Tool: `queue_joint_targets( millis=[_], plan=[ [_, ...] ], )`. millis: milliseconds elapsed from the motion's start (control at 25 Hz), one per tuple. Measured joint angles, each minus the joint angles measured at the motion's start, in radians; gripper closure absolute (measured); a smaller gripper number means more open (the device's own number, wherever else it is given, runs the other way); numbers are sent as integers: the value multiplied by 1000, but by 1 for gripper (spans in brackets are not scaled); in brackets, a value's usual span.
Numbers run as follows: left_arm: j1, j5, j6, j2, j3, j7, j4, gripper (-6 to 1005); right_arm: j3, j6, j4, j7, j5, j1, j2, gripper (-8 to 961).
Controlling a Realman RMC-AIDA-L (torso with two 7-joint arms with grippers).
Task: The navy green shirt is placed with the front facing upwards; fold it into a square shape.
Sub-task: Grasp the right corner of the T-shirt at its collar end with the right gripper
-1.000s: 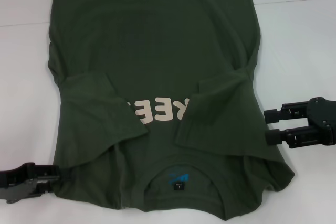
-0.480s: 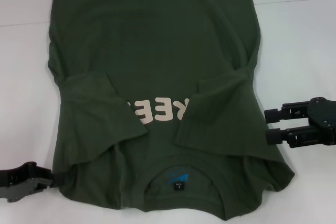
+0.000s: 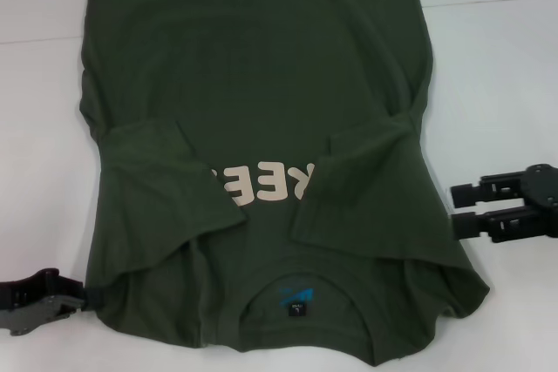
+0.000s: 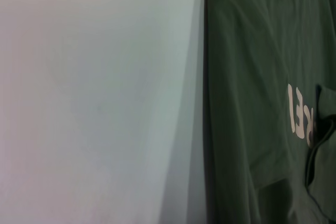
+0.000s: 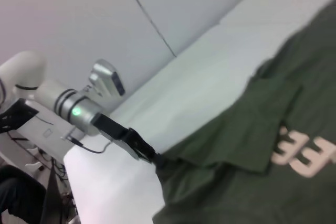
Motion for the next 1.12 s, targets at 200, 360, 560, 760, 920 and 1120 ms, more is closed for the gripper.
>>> queue_joint_targets(
  millis=[200, 360, 560, 760, 920, 1120],
  plan=[
    [-1, -3, 2, 1, -4, -1, 2, 998, -3, 2, 1, 125, -30, -7, -45, 196],
    [-4, -6, 3, 1, -2, -2, 3, 998, -5, 32, 6, 244, -138, 5, -66, 195],
    [-10, -7, 5, 3, -3, -1, 4, 997, -7, 88, 7, 320, -281, 29, -55, 195],
    [-14, -9, 11, 4, -4, -1, 4, 998, -7, 99, 8, 326, -370, 64, -37, 195],
    [-14, -9, 12, 4, -4, -1, 4, 998, -7, 115, 23, 329, -409, 85, -27, 195],
    [-14, -10, 12, 4, -4, -1, 4, 997, -10, 142, 69, 330, -413, 97, -26, 195]
  ],
)
